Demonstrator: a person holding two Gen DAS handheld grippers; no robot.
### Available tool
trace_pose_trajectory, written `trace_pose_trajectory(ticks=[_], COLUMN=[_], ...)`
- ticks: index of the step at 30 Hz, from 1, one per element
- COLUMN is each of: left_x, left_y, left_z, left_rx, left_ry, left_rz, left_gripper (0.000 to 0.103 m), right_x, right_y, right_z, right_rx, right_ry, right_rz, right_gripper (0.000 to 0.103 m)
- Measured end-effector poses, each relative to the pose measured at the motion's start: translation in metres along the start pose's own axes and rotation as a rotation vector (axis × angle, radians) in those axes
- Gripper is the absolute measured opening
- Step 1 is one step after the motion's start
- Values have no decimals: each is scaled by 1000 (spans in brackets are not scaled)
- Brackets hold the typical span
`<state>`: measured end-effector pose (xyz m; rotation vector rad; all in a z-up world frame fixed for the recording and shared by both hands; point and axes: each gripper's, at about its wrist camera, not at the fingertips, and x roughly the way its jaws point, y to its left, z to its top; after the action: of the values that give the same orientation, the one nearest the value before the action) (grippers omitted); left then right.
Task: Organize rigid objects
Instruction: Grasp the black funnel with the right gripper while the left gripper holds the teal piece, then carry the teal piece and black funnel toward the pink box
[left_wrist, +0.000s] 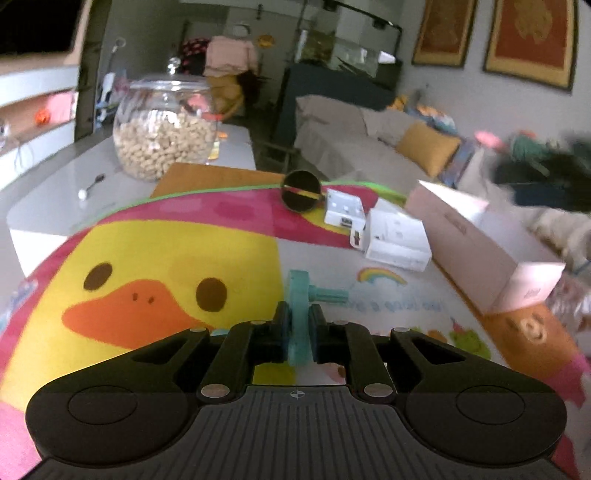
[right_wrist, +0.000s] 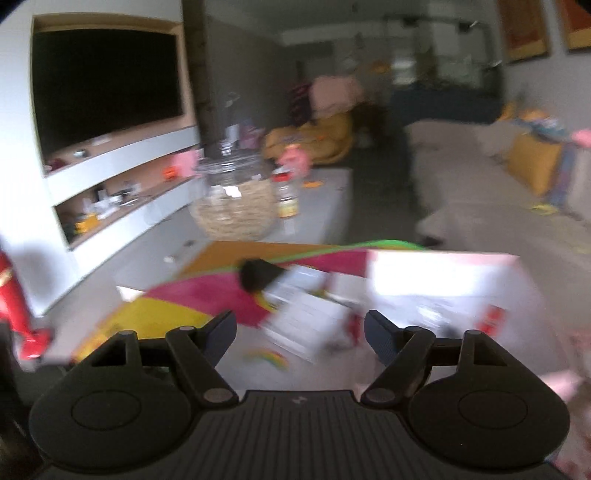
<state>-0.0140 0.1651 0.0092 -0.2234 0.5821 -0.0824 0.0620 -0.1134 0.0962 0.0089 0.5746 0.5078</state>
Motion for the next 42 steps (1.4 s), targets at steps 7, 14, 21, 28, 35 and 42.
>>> trace_pose_trajectory(ticks=[7,14,21,28,35,42], left_x=[-2,-3,-3,-3,-2,3], left_y=[4,10,12,13,11,-27], left_z=[-1,-4,-5,-6,-6,-9], left_rx=[-19,-62,-83,-93,-84,84], left_ry=[-6,-7,-9,-9,-6,61], left_rz=[-15,-45,-59,-64,-59,-166], left_gripper=[15,15,15,16,15,16], right_x=[146,252,255,175,41,-40], right_y=[35,63,70,68,50,-1], right_z=[68,68,58,23,-30,-83], right_rx=[88,25,-89,-96,-135,-71], right_ry=[253,313,338,399,266,193], right_rz=[3,-189,-213,-40,0,-175], right_gripper=[77,77,46,46,46,46])
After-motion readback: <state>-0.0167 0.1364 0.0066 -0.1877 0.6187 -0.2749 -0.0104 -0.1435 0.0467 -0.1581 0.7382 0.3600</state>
